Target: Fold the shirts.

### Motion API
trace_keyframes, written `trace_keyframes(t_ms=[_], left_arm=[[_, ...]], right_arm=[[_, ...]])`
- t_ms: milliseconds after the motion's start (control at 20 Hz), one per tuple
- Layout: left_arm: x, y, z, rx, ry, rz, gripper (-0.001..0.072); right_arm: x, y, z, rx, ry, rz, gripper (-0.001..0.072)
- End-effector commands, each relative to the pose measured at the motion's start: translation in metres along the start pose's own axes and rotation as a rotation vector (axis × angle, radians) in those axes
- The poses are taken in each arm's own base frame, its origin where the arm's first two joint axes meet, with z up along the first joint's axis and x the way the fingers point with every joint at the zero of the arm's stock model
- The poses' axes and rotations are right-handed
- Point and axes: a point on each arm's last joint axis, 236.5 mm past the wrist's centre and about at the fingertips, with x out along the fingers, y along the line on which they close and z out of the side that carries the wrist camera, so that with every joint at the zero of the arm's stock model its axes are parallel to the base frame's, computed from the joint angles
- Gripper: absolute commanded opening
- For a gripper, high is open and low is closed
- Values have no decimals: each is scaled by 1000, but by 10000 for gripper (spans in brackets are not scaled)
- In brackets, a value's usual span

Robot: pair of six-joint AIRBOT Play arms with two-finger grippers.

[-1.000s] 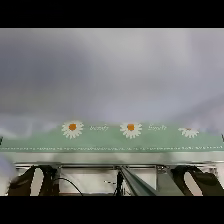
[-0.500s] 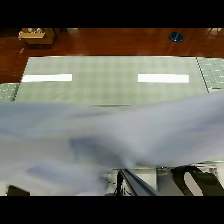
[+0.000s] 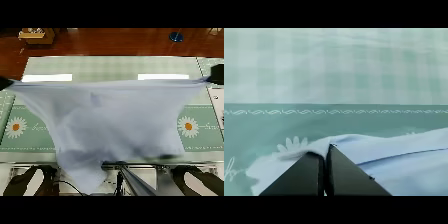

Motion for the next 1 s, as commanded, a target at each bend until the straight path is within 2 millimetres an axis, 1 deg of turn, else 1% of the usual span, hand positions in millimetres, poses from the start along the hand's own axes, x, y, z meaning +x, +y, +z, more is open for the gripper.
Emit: trace_keyframes(t_ms=[0,100,200,300,400,500,600,700,750,850,950], left_arm=[[87,5,32,-26,-28,-63,21],[133,4,46,-26,-41,-69,21],[174,2,49,-12,-36,-74,21],[214,-4,48,56,-36,-77,21],[245,-4,46,109,-42,-54,21],[267,8,47,175,-59,7,21],[284,18,49,185,-78,36,21],[299,27,46,173,-77,53,21],[306,34,44,176,-69,65,21],[315,46,37,180,-47,87,21],[317,56,36,129,-44,98,21]], right_arm=[[78,4,41,-9,-17,74,17],[108,-1,58,7,-45,71,17],[131,-7,73,19,-79,61,17],[147,-11,89,33,-129,55,17],[160,-14,107,64,-193,55,17],[169,-17,122,80,-250,54,16],[181,-22,130,94,-277,45,17],[197,-26,128,104,-263,40,16],[205,-31,125,120,-249,31,17],[219,-48,117,203,-218,11,16],[225,-62,110,274,-196,5,16]])
